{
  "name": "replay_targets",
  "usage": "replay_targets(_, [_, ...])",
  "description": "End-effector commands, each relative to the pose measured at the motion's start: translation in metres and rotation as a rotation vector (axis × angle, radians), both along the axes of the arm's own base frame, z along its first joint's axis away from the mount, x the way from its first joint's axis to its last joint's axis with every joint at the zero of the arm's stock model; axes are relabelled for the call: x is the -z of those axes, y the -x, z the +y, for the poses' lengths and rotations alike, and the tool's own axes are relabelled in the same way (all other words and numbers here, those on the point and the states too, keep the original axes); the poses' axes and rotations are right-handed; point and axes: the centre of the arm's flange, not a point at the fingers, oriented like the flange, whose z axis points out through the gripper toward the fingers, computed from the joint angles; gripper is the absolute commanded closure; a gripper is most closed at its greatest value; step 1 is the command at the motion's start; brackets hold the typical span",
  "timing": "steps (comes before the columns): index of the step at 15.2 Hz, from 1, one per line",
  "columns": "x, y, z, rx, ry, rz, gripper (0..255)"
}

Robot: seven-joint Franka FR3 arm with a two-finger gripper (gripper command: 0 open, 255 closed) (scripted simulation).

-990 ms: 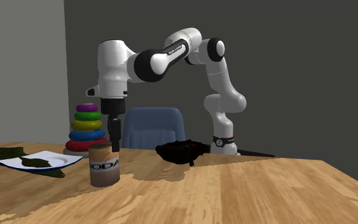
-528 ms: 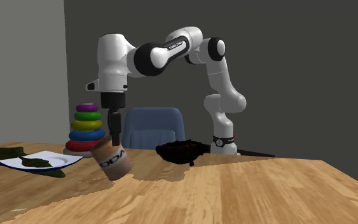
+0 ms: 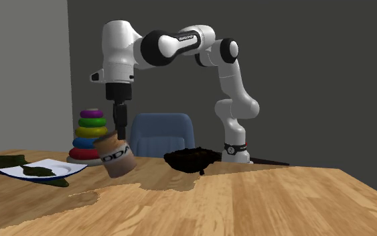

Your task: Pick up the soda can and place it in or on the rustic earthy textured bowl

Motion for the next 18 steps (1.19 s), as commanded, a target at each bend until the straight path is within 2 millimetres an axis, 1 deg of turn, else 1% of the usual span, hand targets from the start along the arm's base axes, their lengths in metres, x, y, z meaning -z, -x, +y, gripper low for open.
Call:
replay_targets(1, [-0.012,0.000,0.000,0.000,0.000,-0.001,255])
replay_targets(18, [-0.101,0.000,0.000,0.000,0.000,-0.001,255])
